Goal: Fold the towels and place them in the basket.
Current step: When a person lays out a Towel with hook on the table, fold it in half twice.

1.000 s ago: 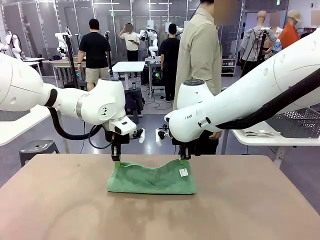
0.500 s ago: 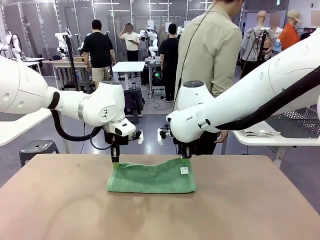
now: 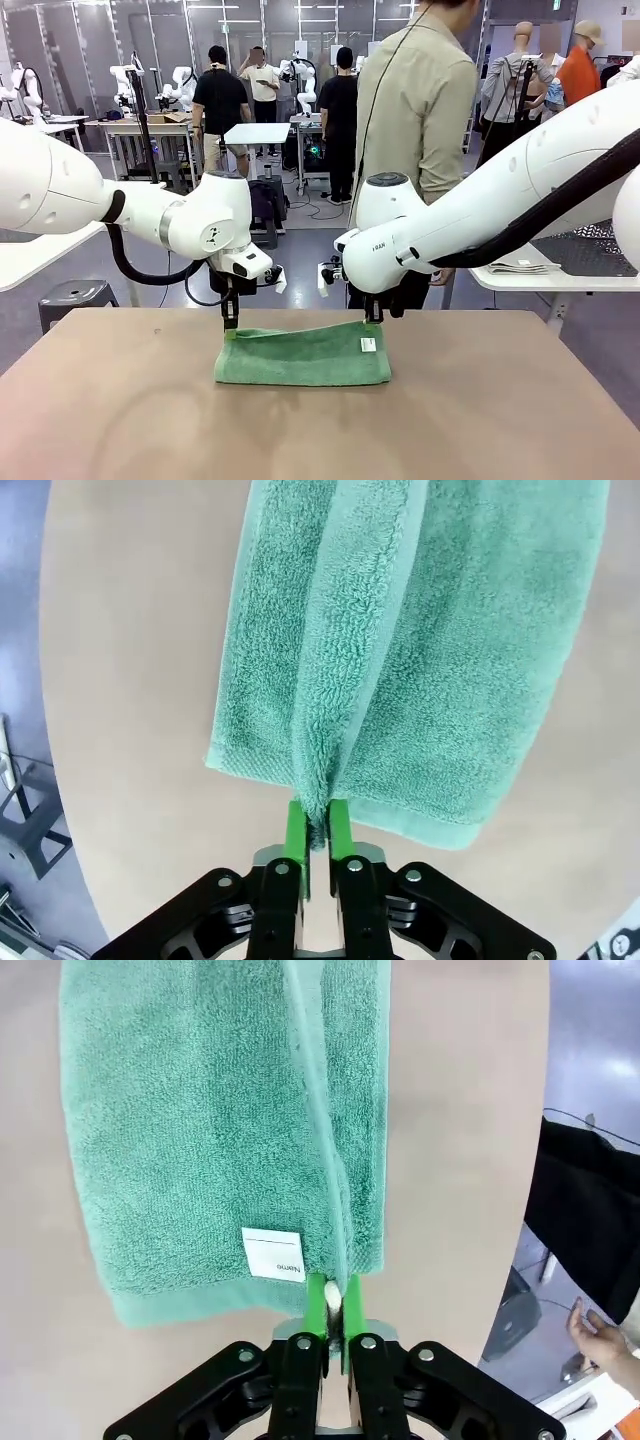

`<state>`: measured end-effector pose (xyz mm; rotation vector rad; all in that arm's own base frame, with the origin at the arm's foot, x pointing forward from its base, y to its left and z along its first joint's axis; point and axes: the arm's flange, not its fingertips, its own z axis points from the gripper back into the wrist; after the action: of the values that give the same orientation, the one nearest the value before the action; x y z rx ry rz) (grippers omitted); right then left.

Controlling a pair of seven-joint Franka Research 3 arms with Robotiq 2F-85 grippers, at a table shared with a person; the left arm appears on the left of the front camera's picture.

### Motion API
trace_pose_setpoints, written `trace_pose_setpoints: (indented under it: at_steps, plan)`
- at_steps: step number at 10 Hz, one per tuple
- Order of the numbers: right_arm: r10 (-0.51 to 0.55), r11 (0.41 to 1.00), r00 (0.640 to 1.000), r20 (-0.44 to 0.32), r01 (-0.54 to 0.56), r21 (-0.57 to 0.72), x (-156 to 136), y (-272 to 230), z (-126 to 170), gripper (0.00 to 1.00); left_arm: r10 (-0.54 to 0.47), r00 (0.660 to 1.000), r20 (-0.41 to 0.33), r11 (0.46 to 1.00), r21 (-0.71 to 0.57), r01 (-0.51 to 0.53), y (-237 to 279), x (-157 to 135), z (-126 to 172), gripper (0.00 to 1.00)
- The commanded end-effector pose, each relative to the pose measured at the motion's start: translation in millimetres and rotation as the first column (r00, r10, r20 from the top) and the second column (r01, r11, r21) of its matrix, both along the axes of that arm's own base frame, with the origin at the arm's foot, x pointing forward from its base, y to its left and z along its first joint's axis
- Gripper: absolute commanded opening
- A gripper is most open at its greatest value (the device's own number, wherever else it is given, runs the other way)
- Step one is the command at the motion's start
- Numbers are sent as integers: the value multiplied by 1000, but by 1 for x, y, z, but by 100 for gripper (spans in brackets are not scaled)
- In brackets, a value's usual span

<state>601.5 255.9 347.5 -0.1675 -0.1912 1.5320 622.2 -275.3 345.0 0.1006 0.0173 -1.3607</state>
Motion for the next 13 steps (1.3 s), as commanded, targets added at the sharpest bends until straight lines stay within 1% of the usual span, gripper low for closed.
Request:
trace_pose_setpoints:
  at_steps: [1,2,3,4,5,6,7,8,9,10,11,12,13]
  plan:
    - [-19,1000,999,30,19,3,5,5,-1,27,31,998,53,1000,2,-31,0,6,-2,28]
    - [-10,1000,999,52,9,10,4,5,2,33,44,995,88,999,0,-45,1,5,0,33]
    - [14,1000,996,89,-15,18,1,5,4,47,53,987,150,999,-5,-53,3,2,3,48]
    - [25,999,991,129,-28,19,-3,5,8,53,66,976,210,998,-9,-65,8,-2,6,53]
    - [25,999,990,138,-28,24,-4,4,11,67,85,968,235,996,-19,-83,12,-4,7,67]
    - [23,999,990,136,-27,30,-6,3,14,73,91,966,243,996,-24,-87,15,-5,10,72]
    - [20,999,992,123,-25,34,-12,3,22,86,75,968,240,997,-45,-66,21,-9,17,86]
    - [13,999,996,85,-16,36,-27,-1,42,88,6,975,224,998,-62,8,32,-19,34,82]
    - [-22,999,999,35,20,49,-44,-8,67,88,-63,977,205,993,-86,82,45,-32,57,82]
    - [-117,990,992,-43,120,70,-62,-16,96,88,-127,973,193,985,-91,147,60,-46,83,82]
    - [-234,959,964,-125,249,132,-79,-28,125,88,-221,958,183,963,-117,244,76,-60,105,82]
    - [-349,912,923,-161,374,170,-92,-37,145,88,-282,945,165,938,-159,308,93,-72,119,82]
    - [-462,834,864,-201,500,234,-105,-43,159,88,-294,944,150,914,-246,323,111,-81,130,82]
